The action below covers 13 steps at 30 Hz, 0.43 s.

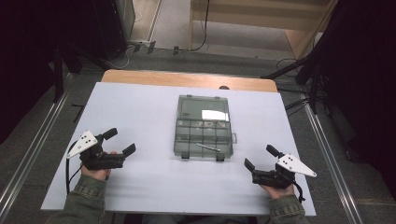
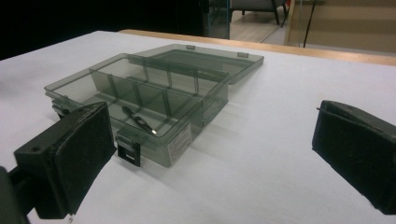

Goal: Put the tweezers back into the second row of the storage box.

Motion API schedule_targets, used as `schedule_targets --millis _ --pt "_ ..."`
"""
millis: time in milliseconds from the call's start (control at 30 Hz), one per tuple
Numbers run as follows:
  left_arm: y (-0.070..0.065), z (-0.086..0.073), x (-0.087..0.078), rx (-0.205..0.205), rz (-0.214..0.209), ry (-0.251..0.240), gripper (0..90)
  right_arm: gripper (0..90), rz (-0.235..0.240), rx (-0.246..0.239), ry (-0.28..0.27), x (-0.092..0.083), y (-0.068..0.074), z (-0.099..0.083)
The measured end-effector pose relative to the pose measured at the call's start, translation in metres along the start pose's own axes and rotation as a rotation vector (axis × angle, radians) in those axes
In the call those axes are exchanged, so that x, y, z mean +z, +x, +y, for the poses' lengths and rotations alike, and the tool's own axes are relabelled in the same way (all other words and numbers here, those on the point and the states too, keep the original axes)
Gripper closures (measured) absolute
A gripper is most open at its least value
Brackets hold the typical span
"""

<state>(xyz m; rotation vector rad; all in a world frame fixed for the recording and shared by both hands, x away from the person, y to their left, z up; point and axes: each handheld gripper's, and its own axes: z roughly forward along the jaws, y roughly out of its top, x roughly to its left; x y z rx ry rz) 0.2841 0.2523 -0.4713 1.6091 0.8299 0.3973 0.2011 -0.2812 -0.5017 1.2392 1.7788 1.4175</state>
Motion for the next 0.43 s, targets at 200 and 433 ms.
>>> schedule_targets --millis 200,433 --pt "-0.0003 -0.0001 -0.0004 -0.001 -0.002 0.003 0.0 0.0 -0.012 -0.003 -0.005 0.0004 0.0002 0.0012" --pt "-0.0005 -0.0001 -0.0008 0.0 -0.005 0.007 0.0 0.0 -0.014 0.013 0.018 0.0008 -0.0011 0.0015"
